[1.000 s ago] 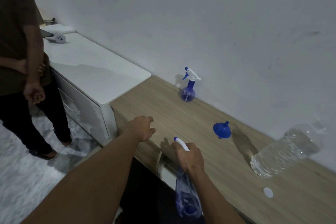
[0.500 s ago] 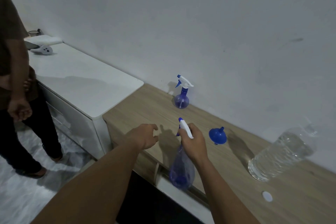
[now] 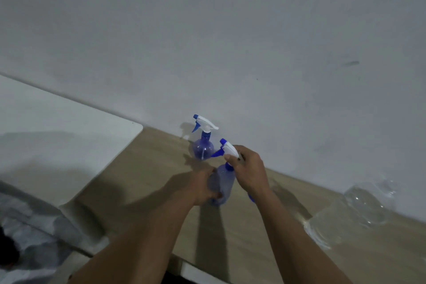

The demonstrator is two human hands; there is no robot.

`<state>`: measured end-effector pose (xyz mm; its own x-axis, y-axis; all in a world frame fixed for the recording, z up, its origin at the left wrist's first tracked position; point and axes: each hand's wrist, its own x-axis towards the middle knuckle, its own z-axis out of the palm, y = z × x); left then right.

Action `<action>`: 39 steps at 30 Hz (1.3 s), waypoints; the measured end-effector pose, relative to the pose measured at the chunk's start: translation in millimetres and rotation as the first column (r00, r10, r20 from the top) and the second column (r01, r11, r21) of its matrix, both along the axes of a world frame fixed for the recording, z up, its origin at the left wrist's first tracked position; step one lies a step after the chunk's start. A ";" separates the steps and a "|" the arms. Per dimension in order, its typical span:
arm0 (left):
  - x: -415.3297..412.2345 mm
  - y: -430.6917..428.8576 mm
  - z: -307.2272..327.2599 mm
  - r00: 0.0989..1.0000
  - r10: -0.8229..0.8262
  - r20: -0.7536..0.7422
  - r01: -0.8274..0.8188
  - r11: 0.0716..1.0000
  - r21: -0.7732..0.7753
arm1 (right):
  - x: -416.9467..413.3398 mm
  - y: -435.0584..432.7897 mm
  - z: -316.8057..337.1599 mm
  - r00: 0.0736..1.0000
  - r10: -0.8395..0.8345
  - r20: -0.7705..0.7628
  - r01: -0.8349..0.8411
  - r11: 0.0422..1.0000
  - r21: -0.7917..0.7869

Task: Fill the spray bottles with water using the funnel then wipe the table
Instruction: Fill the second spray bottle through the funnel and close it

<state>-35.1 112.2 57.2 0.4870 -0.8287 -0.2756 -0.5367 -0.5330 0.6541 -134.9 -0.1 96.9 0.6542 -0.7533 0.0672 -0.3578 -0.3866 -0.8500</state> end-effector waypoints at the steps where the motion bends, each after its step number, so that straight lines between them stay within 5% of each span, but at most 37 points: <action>1: 5.1 -8.7 -5.3 1.000 0.029 0.012 -0.028 0.998 -0.049 | 3.8 -8.0 0.2 1.000 -0.005 0.006 0.005 1.000 -0.001; 9: 30.9 -83.7 -50.2 0.988 0.142 -0.067 -0.155 0.951 -0.267 | 33.8 -65.5 -18.4 0.996 -0.088 0.026 0.090 0.991 -0.099; 21: 42.5 -115.7 -72.5 0.966 0.188 -0.177 -0.234 0.929 -0.287 | 50.5 -88.8 -19.5 0.989 -0.144 -0.030 0.133 0.962 -0.240; 25: 59.4 -87.2 -82.8 0.960 0.279 0.035 -0.263 0.936 -0.234 | 69.3 -73.9 -5.8 0.988 -0.156 -0.001 0.145 0.921 -0.362; 31: 109.1 -71.5 -100.0 0.801 0.480 0.357 -0.431 0.877 -0.214 | 124.6 -49.8 5.9 0.997 0.035 -0.068 -0.063 0.887 -0.458; 36: 143.4 -96.9 -98.3 0.945 0.310 -0.106 -0.324 0.929 -0.176 | 165.1 -41.9 2.1 0.912 0.079 -0.402 -0.221 0.921 -0.321; 39: 148.5 -96.6 -94.1 0.957 0.132 -0.258 -0.179 0.970 -0.166 | 176.6 -38.9 -8.3 0.864 0.023 -0.502 -0.203 0.930 -0.307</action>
<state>113.4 15.6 -36.9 0.5513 -0.7959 -0.2503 -0.2692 -0.4537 0.8495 41.7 -39.0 88.7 0.7491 -0.6611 -0.0432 -0.6220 -0.6794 -0.3892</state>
